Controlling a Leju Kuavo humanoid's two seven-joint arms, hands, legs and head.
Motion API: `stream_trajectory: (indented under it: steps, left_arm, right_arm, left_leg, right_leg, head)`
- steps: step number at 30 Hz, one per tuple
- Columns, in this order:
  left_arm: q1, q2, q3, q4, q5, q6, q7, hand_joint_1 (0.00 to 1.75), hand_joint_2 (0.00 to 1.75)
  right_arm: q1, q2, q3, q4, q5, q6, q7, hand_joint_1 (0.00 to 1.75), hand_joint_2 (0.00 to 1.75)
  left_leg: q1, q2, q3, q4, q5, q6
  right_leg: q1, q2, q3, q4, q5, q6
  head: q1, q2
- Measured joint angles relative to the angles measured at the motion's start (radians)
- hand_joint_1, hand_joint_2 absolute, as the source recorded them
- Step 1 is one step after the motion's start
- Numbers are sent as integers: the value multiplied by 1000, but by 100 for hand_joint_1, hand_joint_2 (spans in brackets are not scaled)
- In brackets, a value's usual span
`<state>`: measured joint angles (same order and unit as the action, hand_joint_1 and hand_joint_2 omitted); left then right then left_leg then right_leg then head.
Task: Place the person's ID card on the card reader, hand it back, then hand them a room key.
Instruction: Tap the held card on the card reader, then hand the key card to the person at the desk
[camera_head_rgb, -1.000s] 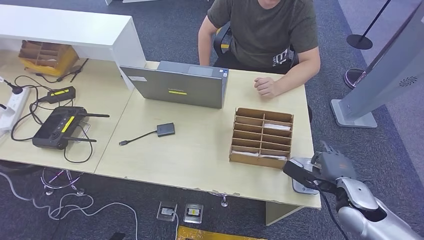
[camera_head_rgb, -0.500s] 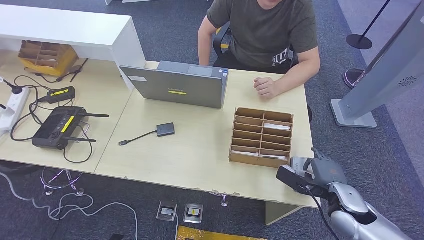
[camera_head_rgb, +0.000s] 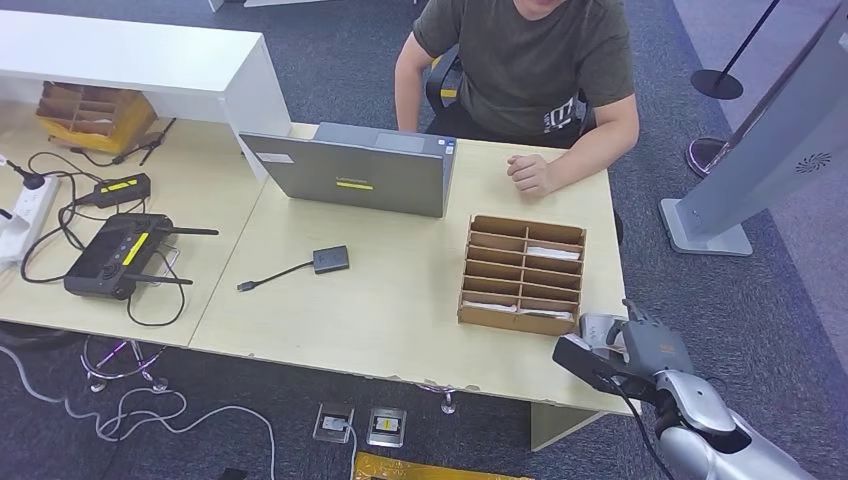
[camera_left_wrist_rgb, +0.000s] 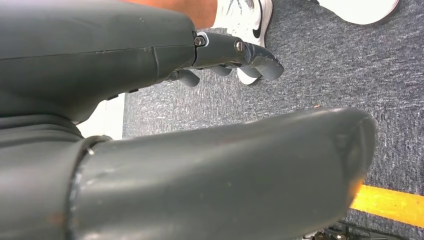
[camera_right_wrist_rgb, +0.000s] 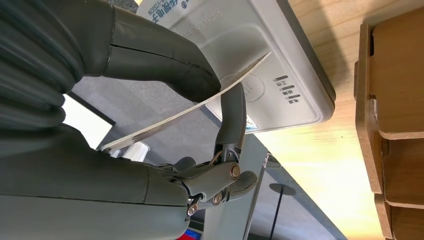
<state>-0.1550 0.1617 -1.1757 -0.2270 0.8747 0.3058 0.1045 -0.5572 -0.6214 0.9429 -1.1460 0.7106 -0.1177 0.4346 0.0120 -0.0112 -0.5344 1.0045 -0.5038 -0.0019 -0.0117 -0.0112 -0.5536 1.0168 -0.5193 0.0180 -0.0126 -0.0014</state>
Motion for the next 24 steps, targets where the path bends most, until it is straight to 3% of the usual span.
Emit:
stream_trajectory:
  steps: [18,24]
  left_arm:
    - [9,7,0,0,13,1,-11,0,0]
    - [9,10,0,0,8,5,-11,0,0]
  right_arm:
    - [-60,-26,-32,-41,-45,-75,46,175,175]
    - [-121,-81,-88,-155,-28,-43,101,175,175]
  left_leg:
    - [0,1,0,0,0,0]
    - [-1,1,1,0,0,0]
  right_leg:
    - [0,0,0,0,0,0]
    - [-1,1,0,1,0,0]
  head:
    - [0,0]
    - [0,0]
